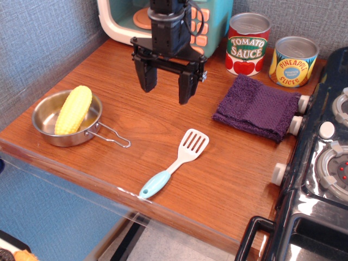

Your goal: Move the purple towel right, in front of the yellow can.

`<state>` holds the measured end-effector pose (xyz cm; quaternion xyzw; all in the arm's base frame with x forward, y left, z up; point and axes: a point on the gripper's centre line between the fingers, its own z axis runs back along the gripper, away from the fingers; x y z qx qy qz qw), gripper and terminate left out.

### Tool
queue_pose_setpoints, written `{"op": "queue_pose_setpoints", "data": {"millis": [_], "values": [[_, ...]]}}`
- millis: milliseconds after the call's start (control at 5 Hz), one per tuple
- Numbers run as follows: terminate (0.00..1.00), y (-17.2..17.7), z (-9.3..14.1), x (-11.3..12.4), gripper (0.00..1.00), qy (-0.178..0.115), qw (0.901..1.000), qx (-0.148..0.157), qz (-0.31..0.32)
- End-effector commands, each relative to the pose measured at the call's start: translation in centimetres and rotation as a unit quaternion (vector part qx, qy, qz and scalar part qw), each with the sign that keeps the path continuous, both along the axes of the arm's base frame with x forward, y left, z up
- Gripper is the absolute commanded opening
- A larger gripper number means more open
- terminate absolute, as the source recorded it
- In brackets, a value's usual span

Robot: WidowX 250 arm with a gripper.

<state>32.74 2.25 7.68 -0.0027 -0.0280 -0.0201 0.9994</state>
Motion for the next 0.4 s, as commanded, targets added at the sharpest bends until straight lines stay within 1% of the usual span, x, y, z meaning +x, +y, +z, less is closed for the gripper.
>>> {"op": "queue_pose_setpoints", "data": {"millis": [0,200], "values": [[0.0,1.02,1.96,-1.22,1.0,-0.034,0.999,0.016,-0.023],[1.0,1.02,1.96,-1.22,1.0,-0.034,0.999,0.016,-0.023]]}}
